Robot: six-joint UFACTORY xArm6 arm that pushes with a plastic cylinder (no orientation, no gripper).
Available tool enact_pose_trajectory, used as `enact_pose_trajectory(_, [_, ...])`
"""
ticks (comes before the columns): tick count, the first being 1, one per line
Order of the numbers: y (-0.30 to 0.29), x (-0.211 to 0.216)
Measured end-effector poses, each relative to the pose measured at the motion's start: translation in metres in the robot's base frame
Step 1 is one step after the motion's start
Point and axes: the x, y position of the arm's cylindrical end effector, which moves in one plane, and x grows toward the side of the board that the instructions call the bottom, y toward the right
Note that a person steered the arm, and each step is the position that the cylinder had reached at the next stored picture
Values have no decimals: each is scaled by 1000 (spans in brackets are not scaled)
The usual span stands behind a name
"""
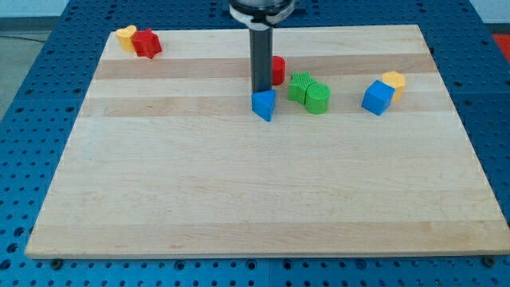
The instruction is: Move the green star into the blue cube
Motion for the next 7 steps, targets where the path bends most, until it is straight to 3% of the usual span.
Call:
enact_pose_trajectory(3, [66, 1])
enact_pose_trajectory(5, [57, -21])
enact_pose_trajectory(7, [100, -24])
